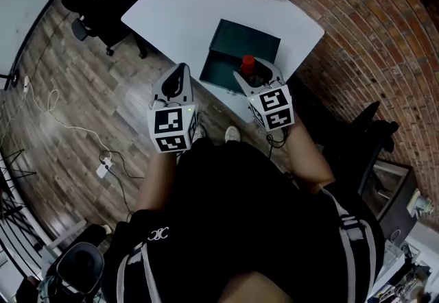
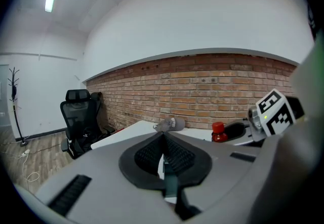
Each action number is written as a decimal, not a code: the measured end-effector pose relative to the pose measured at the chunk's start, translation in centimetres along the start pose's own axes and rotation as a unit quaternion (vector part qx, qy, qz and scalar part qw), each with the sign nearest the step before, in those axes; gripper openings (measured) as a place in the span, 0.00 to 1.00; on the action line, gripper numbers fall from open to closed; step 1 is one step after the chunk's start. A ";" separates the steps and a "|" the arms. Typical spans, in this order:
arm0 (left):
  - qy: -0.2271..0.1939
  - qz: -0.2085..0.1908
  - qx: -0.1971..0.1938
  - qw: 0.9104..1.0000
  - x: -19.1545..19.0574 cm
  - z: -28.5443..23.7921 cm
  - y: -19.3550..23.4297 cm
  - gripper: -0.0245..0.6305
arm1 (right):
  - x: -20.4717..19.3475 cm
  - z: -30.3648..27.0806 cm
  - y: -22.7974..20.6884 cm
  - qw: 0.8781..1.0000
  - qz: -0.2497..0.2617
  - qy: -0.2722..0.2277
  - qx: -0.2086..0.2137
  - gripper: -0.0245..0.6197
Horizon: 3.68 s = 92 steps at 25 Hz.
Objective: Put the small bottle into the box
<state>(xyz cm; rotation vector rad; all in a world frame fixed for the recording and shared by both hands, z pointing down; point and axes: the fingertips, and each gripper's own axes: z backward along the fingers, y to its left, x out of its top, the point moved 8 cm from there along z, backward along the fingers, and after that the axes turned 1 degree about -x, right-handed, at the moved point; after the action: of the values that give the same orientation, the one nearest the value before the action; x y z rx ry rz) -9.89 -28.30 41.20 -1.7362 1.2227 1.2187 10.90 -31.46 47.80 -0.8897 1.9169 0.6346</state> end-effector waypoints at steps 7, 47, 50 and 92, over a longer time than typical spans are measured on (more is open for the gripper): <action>0.011 0.003 -0.003 1.000 -0.9 -0.8 1.5 0.05 | -4.2 -5.1 0.6 0.986 0.074 0.145 0.028 0.38; 0.039 -0.005 0.037 0.999 -2.3 -0.5 6.2 0.05 | -11.0 -15.4 0.8 0.929 0.091 0.348 0.088 0.39; 0.024 -0.003 0.037 0.999 -1.9 -0.7 6.2 0.05 | -8.4 -14.3 0.3 0.951 0.067 0.292 0.076 0.38; -0.041 -0.002 -0.123 0.992 3.4 -5.4 0.5 0.05 | 6.4 8.1 -2.6 0.934 -0.085 -0.204 -0.279 0.08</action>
<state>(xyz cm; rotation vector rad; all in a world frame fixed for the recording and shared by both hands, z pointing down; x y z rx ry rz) -8.29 -34.31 39.74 -1.8407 1.0570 1.4743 14.97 -29.30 38.20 -1.1505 1.2831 1.1890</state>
